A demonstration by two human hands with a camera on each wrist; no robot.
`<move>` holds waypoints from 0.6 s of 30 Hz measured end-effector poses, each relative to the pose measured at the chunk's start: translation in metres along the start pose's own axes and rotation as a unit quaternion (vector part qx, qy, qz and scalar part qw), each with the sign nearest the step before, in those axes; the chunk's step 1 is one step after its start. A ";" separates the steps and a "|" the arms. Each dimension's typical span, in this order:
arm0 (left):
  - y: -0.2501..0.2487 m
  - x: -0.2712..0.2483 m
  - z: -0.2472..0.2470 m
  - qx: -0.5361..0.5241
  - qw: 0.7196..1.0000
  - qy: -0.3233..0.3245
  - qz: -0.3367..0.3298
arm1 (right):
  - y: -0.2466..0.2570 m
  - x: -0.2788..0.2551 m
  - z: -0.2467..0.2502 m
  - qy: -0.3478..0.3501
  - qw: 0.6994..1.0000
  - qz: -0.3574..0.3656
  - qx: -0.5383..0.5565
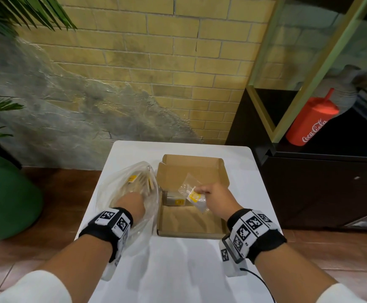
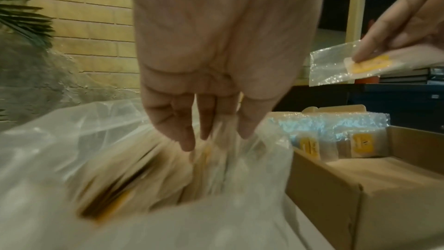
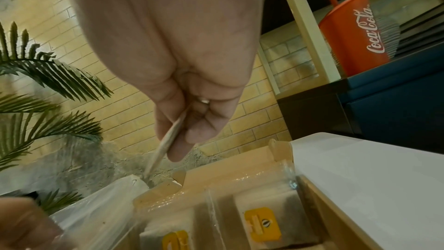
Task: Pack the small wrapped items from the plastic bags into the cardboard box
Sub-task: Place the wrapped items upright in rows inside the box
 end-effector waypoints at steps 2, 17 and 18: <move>0.002 0.003 0.013 -0.001 0.999 -0.045 0.009 | 0.000 -0.002 0.001 -0.014 1.000 0.005 0.009; -0.028 -0.020 0.087 -0.533 0.821 -0.184 -0.088 | 0.016 -0.005 0.007 -0.018 0.989 0.043 0.139; -0.038 -0.022 0.090 -0.548 0.810 -0.178 -0.106 | 0.020 -0.004 0.006 -0.011 0.985 0.051 0.164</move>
Point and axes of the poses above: each hand's wrist, its own x-axis towards the middle knuckle, its own z-axis out of the back of the hand, y = z × x, the point moved 7 cm from there along x, towards the middle knuckle, and after that the axes turned 4 degrees about -z, right-handed, at the moved point
